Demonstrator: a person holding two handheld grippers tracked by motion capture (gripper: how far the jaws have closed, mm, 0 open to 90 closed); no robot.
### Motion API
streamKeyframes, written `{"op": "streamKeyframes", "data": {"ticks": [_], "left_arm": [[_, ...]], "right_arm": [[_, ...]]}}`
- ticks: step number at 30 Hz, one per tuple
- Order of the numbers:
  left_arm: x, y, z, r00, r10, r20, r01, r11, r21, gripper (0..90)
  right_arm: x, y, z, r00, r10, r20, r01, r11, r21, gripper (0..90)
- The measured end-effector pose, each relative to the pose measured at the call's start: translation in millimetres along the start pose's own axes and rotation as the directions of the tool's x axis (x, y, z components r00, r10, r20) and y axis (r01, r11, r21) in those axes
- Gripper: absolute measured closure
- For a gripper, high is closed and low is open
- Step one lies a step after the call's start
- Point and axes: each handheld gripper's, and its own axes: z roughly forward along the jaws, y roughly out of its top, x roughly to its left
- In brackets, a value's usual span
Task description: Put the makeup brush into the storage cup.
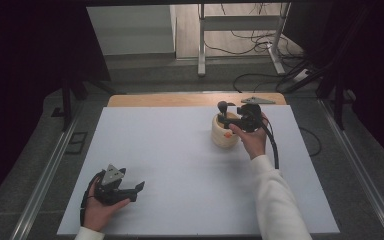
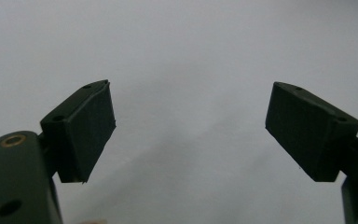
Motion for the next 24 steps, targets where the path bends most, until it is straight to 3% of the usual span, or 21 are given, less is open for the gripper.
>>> {"op": "streamKeyframes", "data": {"ticks": [16,24], "left_arm": [[-2.5,0.2,1.0,1.0000,0.008,-0.001,-0.008,1.0000,0.004,16.1],[-2.7,-0.4,1.3,1.0000,0.009,-0.004,-0.009,0.9999,0.006,16.1]], "right_arm": [[-1.4,-20.9,-20.5,0.9997,-0.007,-0.023,0.007,1.000,-0.001,10.7],[1.1,-34.1,-30.4,0.9984,-0.032,-0.047,0.033,0.999,0.020,11.5]]}}
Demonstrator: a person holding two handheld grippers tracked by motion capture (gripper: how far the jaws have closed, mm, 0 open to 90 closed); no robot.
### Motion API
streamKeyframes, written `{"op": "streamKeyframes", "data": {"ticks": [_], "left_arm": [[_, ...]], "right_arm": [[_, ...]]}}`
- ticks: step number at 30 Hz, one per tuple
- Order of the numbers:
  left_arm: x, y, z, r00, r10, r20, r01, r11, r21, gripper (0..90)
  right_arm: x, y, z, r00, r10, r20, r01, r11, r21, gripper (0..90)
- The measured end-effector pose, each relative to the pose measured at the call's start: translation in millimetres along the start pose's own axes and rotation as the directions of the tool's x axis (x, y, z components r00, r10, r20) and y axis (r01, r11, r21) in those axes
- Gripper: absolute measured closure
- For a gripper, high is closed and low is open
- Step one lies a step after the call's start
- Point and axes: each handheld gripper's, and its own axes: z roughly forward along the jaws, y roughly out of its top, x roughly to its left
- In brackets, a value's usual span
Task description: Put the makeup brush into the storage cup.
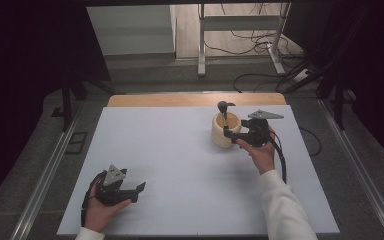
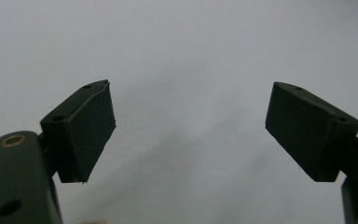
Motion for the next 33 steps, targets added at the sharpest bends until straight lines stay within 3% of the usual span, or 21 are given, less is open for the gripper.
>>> {"op": "streamKeyframes", "data": {"ticks": [13,33], "left_arm": [[-0.5,0.1,-0.1,1.0000,0.002,-0.002,-0.002,1.0000,0.001,16.0],[-1.9,0.0,-2.0,1.0000,-0.002,-0.002,0.002,1.0000,-0.006,16.0]], "right_arm": [[14.1,-14.5,-17.7,0.9973,-0.063,-0.037,0.065,0.997,0.031,12.2],[26.4,-46.8,-45.2,0.9891,-0.142,-0.039,0.145,0.984,0.098,13.9]]}}
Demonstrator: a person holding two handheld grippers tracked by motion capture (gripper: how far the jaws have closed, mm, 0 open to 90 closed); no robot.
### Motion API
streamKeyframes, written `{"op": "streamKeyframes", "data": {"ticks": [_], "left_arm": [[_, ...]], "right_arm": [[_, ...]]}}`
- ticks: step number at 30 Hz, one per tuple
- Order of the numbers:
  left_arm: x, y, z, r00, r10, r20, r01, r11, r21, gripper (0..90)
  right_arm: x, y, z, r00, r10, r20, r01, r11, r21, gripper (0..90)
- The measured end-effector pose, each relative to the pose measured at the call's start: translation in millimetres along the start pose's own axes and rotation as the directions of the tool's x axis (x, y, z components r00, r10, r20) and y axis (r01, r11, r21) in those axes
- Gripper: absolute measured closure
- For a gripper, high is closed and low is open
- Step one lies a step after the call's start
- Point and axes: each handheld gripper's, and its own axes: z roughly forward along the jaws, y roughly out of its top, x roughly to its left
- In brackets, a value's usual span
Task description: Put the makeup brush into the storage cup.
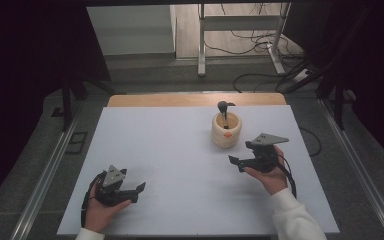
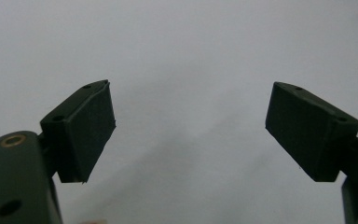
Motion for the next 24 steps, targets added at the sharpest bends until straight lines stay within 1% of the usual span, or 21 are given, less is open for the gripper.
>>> {"op": "streamKeyframes", "data": {"ticks": [3,14,17,20,24], "left_arm": [[-0.1,-0.1,0.0,1.0000,-0.001,-0.001,0.001,1.0000,0.001,16.0],[0.5,-0.9,-0.5,1.0000,0.000,-0.003,0.000,1.0000,-0.001,16.0],[0.6,-1.0,-0.2,1.0000,0.001,-0.005,0.000,1.0000,0.000,16.0],[0.9,-0.9,-0.9,1.0000,0.000,-0.008,0.000,1.0000,-0.001,16.0],[1.1,-1.1,-1.1,0.9999,-0.001,-0.011,0.001,1.0000,-0.002,16.0]], "right_arm": [[0.8,-6.0,-3.6,0.9997,-0.020,0.012,0.020,1.000,0.016,14.2],[3.6,-30.8,-17.8,0.9997,-0.017,0.016,0.016,0.999,0.047,15.0],[4.2,-36.2,-21.3,0.9994,-0.032,0.015,0.031,0.998,0.055,15.1],[2.7,-42.2,-25.0,0.9995,-0.031,0.011,0.030,0.998,0.060,15.1],[-1.2,-49.5,-31.8,0.9998,-0.017,0.006,0.017,0.998,0.062,15.1]]}}
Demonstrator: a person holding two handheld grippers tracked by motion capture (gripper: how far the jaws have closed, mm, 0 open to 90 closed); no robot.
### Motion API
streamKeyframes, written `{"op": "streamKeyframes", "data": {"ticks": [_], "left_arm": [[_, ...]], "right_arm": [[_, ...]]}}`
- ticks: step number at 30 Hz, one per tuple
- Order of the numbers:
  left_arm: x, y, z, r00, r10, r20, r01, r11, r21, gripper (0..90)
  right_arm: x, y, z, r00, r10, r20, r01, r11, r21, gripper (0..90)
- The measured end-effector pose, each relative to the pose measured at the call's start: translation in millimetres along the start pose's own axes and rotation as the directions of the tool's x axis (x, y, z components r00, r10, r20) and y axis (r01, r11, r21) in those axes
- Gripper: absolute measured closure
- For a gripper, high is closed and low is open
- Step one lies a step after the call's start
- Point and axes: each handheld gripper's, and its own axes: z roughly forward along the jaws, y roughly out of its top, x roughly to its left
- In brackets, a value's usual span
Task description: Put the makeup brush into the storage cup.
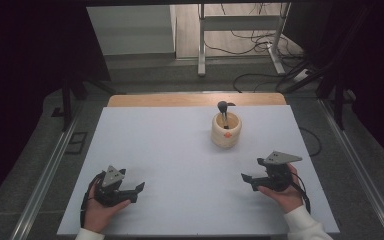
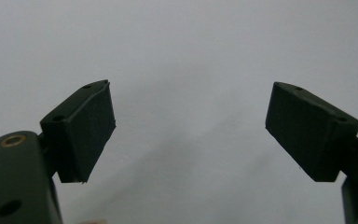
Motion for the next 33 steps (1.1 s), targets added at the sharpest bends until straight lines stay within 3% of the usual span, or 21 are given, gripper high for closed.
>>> {"op": "streamKeyframes", "data": {"ticks": [12,33], "left_arm": [[-0.7,-0.2,0.3,1.0000,0.004,0.001,-0.004,1.0000,0.000,16.0],[0.2,-2.1,-0.8,1.0000,0.004,-0.006,-0.004,1.0000,0.003,16.0]], "right_arm": [[-10.3,-23.3,-19.5,0.9991,0.035,0.023,-0.036,0.999,0.012,14.8],[-11.9,-21.1,-18.5,0.9990,0.015,0.043,-0.015,1.000,0.015,14.7]]}}
